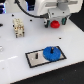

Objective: Insert the blue gear onto the right peg, followed by the red gear

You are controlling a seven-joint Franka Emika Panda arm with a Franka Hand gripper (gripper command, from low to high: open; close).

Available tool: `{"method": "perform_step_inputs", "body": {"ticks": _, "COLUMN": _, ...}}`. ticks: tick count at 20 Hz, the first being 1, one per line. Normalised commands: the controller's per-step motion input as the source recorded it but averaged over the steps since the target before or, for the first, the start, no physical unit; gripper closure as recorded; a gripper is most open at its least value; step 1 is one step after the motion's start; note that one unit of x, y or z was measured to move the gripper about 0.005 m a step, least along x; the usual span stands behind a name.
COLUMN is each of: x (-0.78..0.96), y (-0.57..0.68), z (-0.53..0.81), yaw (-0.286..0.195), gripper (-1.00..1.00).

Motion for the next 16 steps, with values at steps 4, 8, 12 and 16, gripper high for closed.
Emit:
{"method": "perform_step_inputs", "body": {"ticks": 4, "x": -0.18, "y": 0.03, "z": -0.06, "yaw": 0.000, "gripper": 1.00}}
{"method": "perform_step_inputs", "body": {"ticks": 8, "x": -0.05, "y": 0.02, "z": 0.08, "yaw": 0.000, "gripper": 1.00}}
{"method": "perform_step_inputs", "body": {"ticks": 12, "x": 0.06, "y": 0.01, "z": 0.47, "yaw": 0.000, "gripper": 1.00}}
{"method": "perform_step_inputs", "body": {"ticks": 16, "x": 0.23, "y": 0.00, "z": 0.57, "yaw": 0.000, "gripper": 1.00}}
